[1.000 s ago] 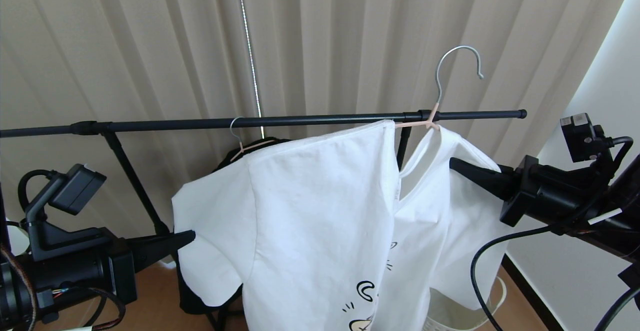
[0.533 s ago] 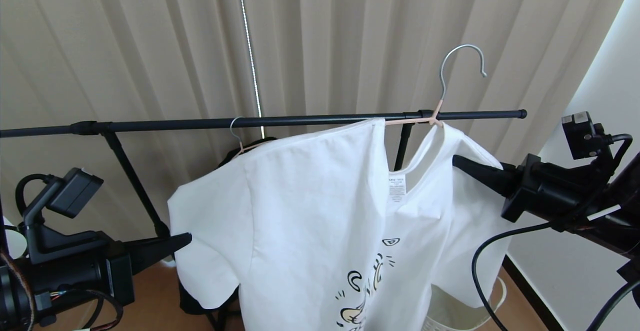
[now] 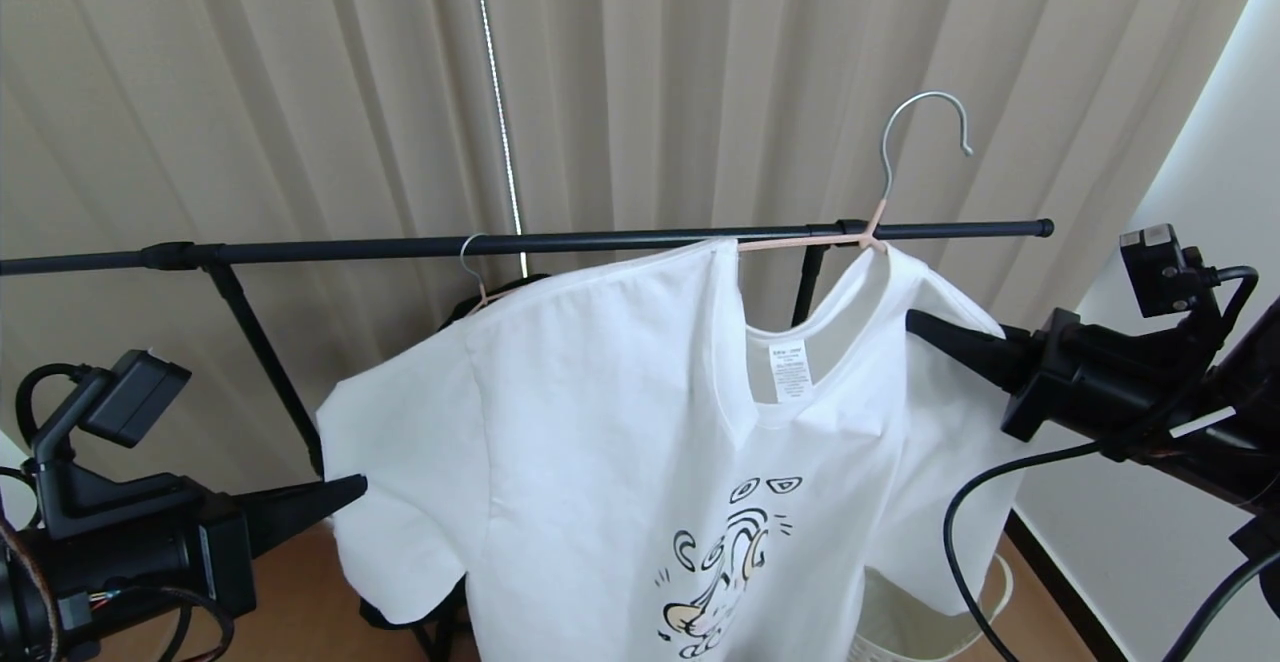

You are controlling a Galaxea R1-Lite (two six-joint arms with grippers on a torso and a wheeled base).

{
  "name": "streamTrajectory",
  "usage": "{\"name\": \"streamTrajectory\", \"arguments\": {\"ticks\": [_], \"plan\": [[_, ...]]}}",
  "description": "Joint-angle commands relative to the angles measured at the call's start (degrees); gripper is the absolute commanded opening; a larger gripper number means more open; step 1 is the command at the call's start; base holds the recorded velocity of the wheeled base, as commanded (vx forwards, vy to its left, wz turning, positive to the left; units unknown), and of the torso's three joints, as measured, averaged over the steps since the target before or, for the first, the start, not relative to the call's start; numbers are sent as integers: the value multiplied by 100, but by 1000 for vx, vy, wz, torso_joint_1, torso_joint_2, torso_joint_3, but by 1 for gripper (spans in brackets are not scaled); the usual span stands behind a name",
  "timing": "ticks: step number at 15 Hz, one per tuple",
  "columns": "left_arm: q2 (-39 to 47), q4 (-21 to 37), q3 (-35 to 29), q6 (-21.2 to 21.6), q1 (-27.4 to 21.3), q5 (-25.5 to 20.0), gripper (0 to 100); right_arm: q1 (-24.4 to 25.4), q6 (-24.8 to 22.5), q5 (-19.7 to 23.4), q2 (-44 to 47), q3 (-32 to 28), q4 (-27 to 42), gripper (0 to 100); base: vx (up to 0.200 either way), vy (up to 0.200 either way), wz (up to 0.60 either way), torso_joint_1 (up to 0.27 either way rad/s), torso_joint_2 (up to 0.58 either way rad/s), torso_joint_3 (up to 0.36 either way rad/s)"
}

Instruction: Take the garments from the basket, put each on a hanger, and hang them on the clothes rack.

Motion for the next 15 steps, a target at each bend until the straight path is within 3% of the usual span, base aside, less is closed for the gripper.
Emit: {"name": "streamTrajectory", "arguments": {"ticks": [1,15], "plan": [[-24,-10,37,-2,26,-1,0,1,1,2,33,3,-2,0,0,0,0,0,0,0],[-95,-19,196,16,132,-19,0,-17,1,2,33,11,-11,0,0,0,0,0,0,0]]}}
